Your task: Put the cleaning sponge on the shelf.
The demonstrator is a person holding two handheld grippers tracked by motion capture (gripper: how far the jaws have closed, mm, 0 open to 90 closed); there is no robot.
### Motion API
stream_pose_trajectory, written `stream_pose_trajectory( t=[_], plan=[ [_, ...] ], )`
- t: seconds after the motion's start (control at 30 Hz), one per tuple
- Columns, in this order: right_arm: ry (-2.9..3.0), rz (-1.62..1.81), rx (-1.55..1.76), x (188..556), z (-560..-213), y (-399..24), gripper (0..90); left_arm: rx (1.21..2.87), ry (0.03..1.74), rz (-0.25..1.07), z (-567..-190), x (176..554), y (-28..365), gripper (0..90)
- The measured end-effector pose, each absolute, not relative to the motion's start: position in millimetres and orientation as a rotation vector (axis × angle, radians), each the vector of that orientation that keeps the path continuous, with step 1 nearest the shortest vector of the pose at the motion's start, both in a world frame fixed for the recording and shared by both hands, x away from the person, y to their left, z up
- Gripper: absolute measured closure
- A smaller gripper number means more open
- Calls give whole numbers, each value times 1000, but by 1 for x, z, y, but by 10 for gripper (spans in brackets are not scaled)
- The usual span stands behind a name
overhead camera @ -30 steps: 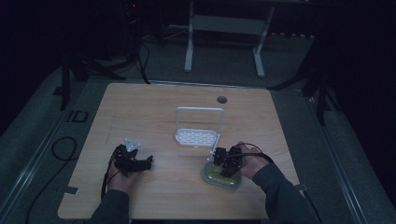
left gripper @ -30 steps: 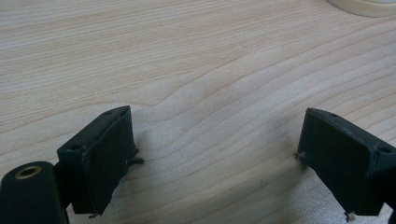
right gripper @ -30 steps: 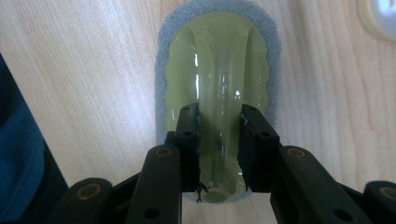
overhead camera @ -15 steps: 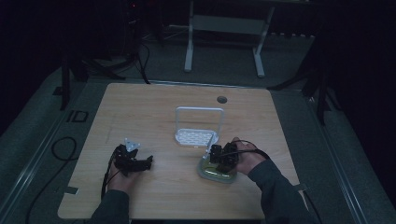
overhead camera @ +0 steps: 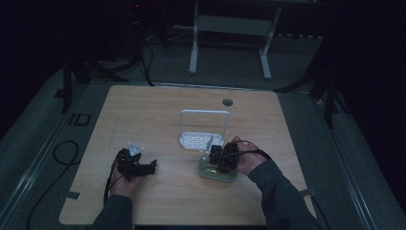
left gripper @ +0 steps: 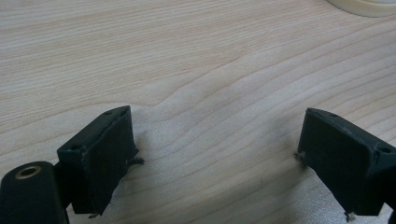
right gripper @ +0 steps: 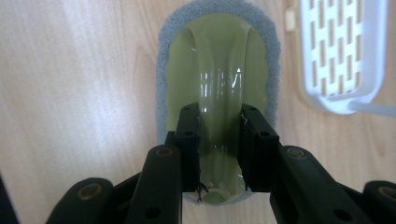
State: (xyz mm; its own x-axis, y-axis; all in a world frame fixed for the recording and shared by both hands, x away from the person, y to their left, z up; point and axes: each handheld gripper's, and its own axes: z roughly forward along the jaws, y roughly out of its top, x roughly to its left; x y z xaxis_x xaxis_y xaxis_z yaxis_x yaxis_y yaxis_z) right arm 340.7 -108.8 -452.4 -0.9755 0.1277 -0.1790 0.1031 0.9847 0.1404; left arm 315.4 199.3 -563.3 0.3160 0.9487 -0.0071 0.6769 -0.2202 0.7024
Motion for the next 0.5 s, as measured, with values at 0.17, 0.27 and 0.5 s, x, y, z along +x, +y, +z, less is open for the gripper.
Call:
stream_pose_trajectory(
  t=[0.17, 0.27, 0.5],
  plan=[
    [2925, 209, 159, 343, -449, -106, 715, 1977, 1433, 579, -563, 315, 199, 109],
    [2922, 220, 140, 344, -448, -103, 715, 1976, 1433, 579, -563, 315, 199, 109],
    [2895, 230, 114, 348, -444, -99, 715, 1975, 1435, 579, -563, 315, 199, 109]
  ],
)
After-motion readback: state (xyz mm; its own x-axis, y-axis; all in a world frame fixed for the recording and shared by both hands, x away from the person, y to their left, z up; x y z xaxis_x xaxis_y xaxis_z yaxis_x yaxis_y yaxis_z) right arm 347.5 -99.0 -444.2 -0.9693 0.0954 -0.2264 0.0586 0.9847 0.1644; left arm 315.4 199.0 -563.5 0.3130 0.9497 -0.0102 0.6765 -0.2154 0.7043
